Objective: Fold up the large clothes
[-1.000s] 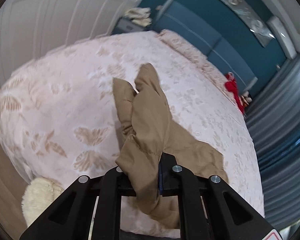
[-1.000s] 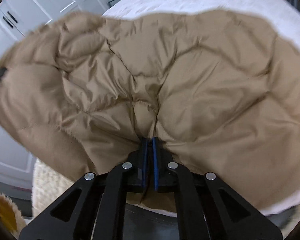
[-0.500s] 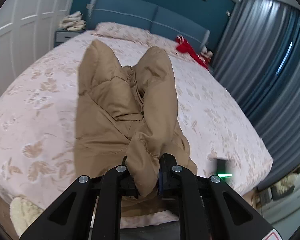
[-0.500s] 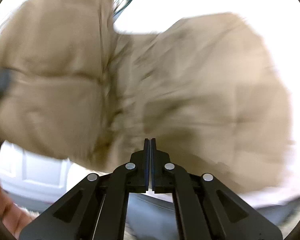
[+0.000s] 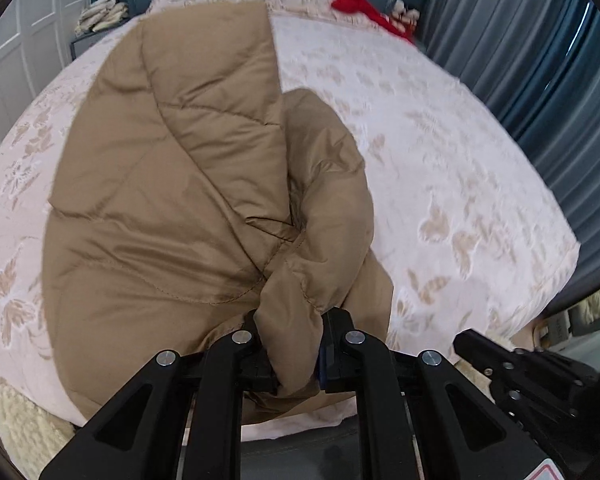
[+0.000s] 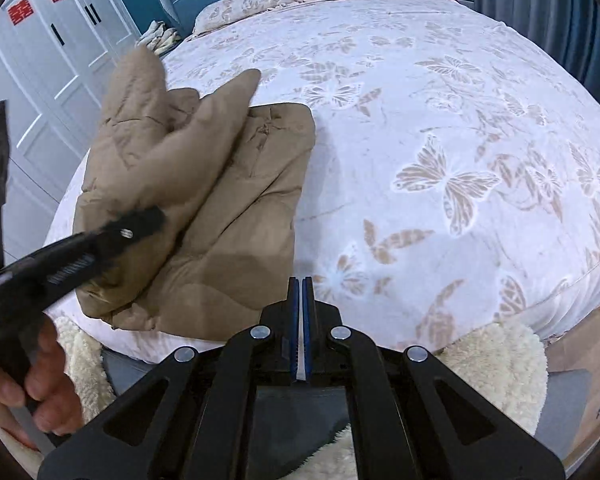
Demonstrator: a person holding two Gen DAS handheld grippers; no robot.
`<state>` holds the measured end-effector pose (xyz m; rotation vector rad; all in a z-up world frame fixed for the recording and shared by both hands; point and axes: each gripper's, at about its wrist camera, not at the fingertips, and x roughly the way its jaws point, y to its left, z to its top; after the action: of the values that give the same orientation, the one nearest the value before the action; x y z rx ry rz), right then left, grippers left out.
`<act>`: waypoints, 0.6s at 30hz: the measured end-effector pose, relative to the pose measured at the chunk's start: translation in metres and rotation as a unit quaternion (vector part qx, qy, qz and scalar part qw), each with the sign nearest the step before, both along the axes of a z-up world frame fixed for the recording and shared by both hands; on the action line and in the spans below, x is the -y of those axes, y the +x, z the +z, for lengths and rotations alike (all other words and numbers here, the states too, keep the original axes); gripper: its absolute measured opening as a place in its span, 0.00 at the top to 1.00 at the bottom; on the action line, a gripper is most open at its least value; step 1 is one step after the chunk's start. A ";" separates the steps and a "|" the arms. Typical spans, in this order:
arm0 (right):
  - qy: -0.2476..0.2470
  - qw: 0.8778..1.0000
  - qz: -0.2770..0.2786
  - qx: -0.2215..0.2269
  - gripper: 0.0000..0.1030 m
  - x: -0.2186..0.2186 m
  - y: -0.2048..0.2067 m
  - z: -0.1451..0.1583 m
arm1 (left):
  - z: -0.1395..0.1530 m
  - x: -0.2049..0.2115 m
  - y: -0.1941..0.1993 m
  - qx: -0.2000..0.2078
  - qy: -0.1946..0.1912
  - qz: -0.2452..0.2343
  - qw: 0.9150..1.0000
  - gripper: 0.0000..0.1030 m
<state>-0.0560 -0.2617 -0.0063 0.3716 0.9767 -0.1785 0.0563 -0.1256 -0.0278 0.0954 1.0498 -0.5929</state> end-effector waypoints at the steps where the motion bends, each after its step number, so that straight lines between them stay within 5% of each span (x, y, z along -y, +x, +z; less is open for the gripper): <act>1: -0.001 1.000 0.001 -0.001 0.99 0.000 0.003 0.000 | -0.004 0.002 0.001 -0.005 0.003 -0.001 1.000 0.90; 18: 0.010 1.000 -0.006 0.004 0.98 0.014 -0.008 -0.003 | -0.045 0.030 -0.021 -0.006 0.062 -0.024 0.998 0.88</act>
<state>-0.0640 -0.2755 -0.0091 0.3959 0.9690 -0.1795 0.0350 -0.1553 -0.0729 0.2270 1.0985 -0.5717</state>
